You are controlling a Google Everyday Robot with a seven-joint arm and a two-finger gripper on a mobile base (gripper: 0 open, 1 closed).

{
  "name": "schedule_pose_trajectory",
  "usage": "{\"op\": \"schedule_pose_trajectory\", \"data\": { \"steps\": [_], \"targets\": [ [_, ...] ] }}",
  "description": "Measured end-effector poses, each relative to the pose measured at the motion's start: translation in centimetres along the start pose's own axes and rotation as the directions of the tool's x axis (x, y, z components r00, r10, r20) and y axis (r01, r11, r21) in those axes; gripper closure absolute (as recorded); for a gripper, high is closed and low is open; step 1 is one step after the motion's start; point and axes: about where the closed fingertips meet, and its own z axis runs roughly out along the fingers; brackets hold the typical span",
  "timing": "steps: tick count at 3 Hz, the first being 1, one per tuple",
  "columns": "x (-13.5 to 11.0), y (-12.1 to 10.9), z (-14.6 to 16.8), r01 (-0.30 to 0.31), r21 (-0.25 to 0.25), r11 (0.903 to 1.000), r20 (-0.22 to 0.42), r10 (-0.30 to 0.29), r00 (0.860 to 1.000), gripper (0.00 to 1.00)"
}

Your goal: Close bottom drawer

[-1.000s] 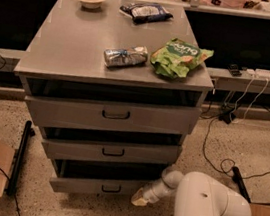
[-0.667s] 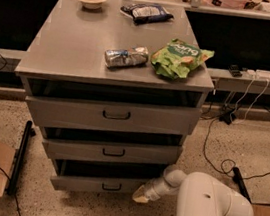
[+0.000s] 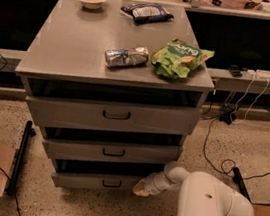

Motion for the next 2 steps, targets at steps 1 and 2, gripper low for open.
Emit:
{"op": "schedule_pose_trajectory", "data": {
  "steps": [1,2],
  "targets": [
    [0.0,0.0,0.0,0.0,0.0,1.0,0.0,0.0,1.0,0.82],
    [0.0,0.0,0.01,0.0,0.0,1.0,0.0,0.0,1.0,0.58]
  ]
}}
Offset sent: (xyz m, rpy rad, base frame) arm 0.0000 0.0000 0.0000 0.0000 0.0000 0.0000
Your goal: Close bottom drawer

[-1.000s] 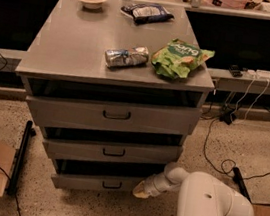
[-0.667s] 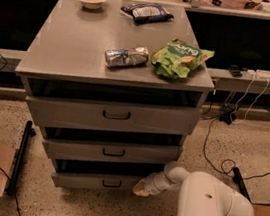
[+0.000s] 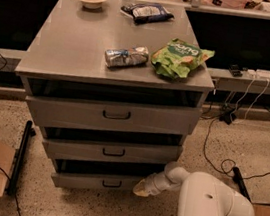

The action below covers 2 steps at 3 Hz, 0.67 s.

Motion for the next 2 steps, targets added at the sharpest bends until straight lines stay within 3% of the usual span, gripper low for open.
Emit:
{"op": "schedule_pose_trajectory", "data": {
  "steps": [2],
  "targets": [
    [0.0,0.0,0.01,0.0,0.0,1.0,0.0,0.0,1.0,0.11]
  ]
}}
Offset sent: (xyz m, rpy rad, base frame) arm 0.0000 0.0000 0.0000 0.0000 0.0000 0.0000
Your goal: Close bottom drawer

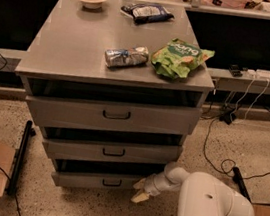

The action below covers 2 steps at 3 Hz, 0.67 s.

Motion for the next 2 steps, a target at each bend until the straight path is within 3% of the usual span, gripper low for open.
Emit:
{"op": "schedule_pose_trajectory", "data": {
  "steps": [1,2],
  "targets": [
    [0.0,0.0,0.0,0.0,0.0,1.0,0.0,0.0,1.0,0.0],
    [0.0,0.0,0.0,0.0,0.0,1.0,0.0,0.0,1.0,0.0]
  ]
}}
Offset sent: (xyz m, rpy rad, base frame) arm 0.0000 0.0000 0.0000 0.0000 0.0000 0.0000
